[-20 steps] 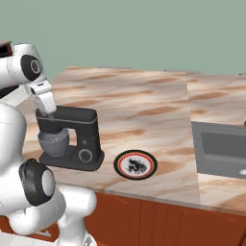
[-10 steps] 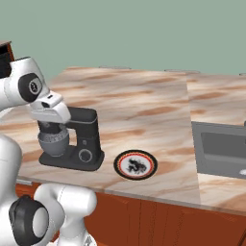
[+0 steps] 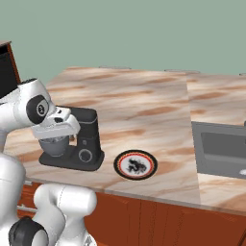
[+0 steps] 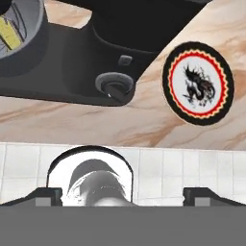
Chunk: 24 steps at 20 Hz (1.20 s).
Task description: Add butter and sugar cubes to the stand mixer bowl and then turn on the stand mixer to begin making frosting.
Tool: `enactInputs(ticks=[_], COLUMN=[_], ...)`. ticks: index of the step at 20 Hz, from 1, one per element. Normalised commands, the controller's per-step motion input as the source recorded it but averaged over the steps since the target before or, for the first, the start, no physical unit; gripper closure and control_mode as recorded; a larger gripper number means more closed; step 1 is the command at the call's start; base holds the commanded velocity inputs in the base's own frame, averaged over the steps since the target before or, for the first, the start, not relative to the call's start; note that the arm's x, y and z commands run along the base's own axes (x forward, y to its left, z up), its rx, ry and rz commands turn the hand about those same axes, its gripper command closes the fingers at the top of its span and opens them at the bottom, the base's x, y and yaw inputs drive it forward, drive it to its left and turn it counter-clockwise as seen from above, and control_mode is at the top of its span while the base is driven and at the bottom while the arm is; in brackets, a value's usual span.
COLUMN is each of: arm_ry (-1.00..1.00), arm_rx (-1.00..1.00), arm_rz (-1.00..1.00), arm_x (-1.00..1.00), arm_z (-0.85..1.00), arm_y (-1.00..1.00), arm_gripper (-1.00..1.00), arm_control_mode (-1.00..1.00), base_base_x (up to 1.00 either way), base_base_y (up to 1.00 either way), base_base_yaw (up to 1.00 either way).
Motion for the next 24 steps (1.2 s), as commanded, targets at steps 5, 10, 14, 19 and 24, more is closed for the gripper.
enactInputs(ticks=[5, 10, 14, 19, 24], arm_ry=[0.00, 0.00, -0.04, -0.04, -0.01], arm_rx=[-0.05, -0.03, -0.02, 0.00, 0.00], arm_rz=[0.32, 0.32, 0.26, 0.09, -0.01], arm_x=[0.05, 0.02, 0.10, 0.25, 0.22], arm_z=[-0.65, -0.47, -0.34, -0.18, -0.05], arm_y=[-0.16, -0.17, -0.15, 0.00, 0.00], arm_gripper=[-1.00, -1.00, -1.00, -1.00, -1.00], arm_control_mode=[-1.00, -1.00, -1.00, -1.00, -1.00], base_base_x=[0.00, 0.00, 0.00, 0.00, 0.00], base_base_y=[0.00, 0.00, 0.00, 0.00, 0.00], base_base_yaw=[0.00, 0.00, 0.00, 0.00, 0.00])
